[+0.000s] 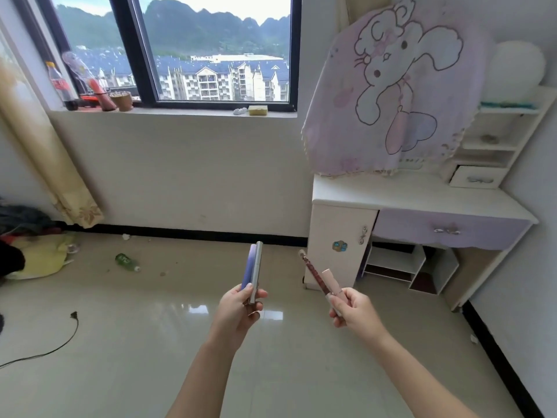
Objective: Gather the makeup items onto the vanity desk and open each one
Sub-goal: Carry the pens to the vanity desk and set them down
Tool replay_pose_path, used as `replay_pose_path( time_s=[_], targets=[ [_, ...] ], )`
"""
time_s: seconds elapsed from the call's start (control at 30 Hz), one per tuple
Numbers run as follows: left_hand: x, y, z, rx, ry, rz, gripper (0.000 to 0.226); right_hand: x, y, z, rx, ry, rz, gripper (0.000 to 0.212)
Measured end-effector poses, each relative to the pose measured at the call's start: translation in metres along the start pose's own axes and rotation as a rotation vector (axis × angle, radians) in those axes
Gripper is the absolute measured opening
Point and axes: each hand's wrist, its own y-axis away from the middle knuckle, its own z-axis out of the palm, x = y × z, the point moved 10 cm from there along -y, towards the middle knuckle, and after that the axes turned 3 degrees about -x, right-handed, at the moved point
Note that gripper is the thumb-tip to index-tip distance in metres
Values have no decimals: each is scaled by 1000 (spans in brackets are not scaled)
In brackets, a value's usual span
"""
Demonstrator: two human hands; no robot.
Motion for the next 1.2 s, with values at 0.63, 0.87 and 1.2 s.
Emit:
replay_pose_path(
  time_s=[0.63,0.87,1.2],
  targets=[
    [34,-256,143,-111,-91,-99,17,1,-200,-176,337,-61,69,14],
    [65,-355,201,-71,-113,-42,18,-15,-314,-229,273,-27,67,16],
    [42,-489,218,44,-245,-169,21,16,-454,-248,207,-55,209,16]
  ],
)
